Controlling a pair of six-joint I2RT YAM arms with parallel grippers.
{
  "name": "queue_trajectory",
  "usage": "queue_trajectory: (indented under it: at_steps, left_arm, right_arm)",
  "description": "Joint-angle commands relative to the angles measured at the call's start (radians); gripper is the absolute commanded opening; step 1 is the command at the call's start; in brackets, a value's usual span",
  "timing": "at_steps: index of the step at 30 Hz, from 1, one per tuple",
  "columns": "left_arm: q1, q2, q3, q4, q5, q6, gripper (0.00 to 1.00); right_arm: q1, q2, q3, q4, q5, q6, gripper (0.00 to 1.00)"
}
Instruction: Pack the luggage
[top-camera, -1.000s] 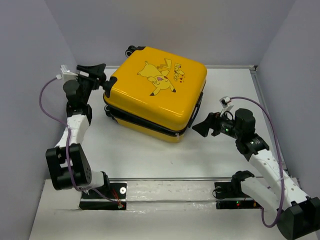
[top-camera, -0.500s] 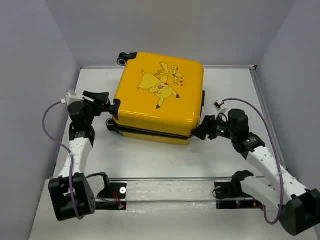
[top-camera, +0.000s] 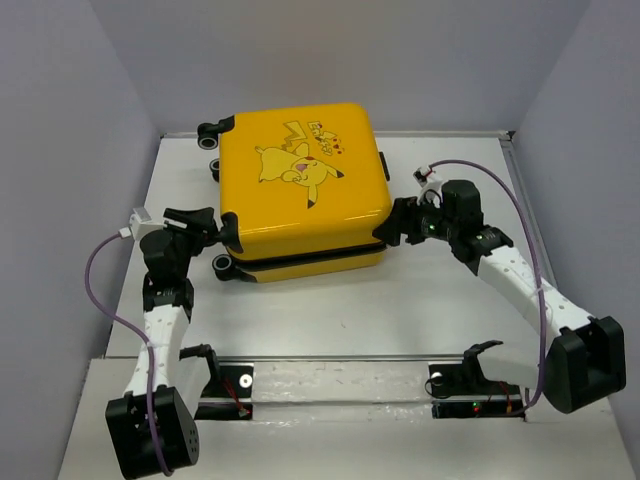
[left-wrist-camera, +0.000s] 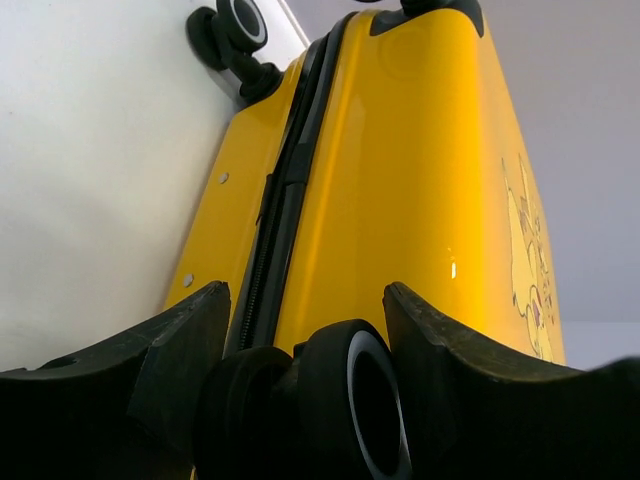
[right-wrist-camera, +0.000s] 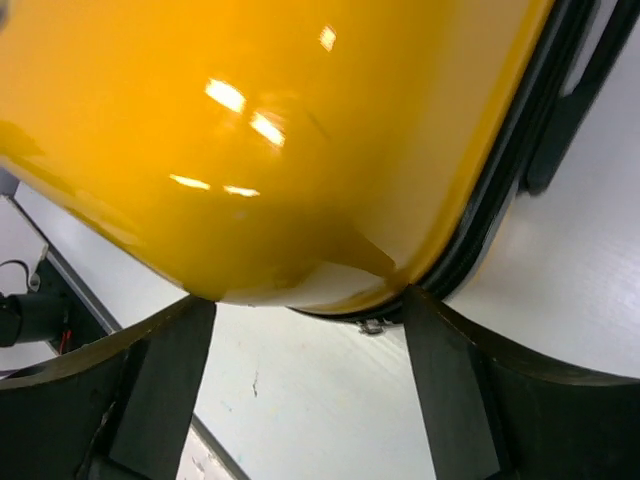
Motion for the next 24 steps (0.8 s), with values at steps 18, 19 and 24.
queue_trajectory:
  at_steps: [18,19,24]
  left_arm:
    - [-0.006,-0.129,0.062,-0.131,0.096,0.194,0.06]
    - [-0.006,-0.129,0.059,-0.131,0.102,0.194,0.06]
    - [-0.006,-0.112,0.034,-0.121,0.13,0.186,0.06]
  right_arm:
    - [0.009,-0.301,-0.389,0.288,0.243,0.11,0.44]
    - [0.009,-0.287,-0.391,0.305,0.237,0.103,0.49]
    - [0.009,-0.163,-0.366,0.418,0.154,0.036,0.56]
